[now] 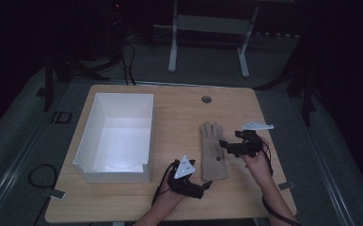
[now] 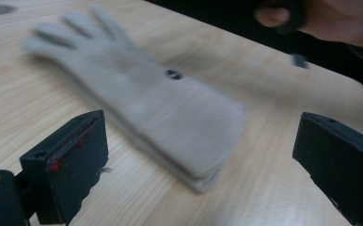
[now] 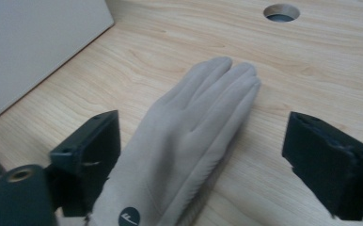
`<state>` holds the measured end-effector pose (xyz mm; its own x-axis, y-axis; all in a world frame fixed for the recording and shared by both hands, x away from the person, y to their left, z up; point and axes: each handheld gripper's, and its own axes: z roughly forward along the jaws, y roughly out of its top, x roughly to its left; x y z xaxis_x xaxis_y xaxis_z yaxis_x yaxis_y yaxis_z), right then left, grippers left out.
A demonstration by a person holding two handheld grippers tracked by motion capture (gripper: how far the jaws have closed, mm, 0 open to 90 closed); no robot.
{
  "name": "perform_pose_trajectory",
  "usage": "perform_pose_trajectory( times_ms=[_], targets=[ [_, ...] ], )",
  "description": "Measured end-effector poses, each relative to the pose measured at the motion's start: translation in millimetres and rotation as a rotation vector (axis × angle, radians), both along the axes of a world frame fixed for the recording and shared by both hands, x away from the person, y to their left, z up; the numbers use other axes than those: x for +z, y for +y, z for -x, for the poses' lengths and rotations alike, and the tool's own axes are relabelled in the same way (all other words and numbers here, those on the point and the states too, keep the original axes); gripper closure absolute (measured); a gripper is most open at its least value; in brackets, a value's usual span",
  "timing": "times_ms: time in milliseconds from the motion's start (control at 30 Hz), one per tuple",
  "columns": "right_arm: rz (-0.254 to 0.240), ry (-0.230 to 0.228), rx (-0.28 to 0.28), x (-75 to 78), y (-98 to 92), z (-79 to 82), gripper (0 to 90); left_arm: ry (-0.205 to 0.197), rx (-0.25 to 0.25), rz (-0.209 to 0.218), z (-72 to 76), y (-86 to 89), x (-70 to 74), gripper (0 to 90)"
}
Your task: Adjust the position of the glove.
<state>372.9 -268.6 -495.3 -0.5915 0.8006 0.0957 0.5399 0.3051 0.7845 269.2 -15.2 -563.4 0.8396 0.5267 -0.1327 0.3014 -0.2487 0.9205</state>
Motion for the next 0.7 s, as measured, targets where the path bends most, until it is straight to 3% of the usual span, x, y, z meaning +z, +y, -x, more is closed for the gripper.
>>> perform_pose_trajectory(
  times_ms=[100, 167, 233, 467, 633, 700],
  targets=[
    [-0.042, 0.017, 0.01, 2.1, -7.7, -3.8, 11.0, -0.042, -0.07, -0.059, -5.1, -8.5, 3.1, 5.9],
    [-0.038, 0.028, 0.011, 2.8, -10.3, -8.0, 11.3, -0.043, -0.101, -0.061, -8.1, -12.4, 4.9, 8.2],
    [-0.025, 0.023, 0.004, 3.5, -11.8, -12.3, 14.2, -0.055, -0.114, -0.065, -9.8, -17.5, 7.8, 15.6],
    [-0.012, 0.043, 0.015, -3.2, -12.0, -31.8, 27.9, -0.076, -0.161, -0.078, -20.4, -35.0, 15.6, 18.2],
    [-0.023, 0.083, 0.017, -15.4, -10.9, -45.7, 36.6, -0.057, -0.179, -0.118, -29.9, -38.3, 11.6, 20.3],
    [-0.039, 0.12, 0.027, -23.3, -9.7, -51.8, 37.6, -0.049, -0.181, -0.122, -31.5, -39.2, 10.0, 20.4]
  ],
)
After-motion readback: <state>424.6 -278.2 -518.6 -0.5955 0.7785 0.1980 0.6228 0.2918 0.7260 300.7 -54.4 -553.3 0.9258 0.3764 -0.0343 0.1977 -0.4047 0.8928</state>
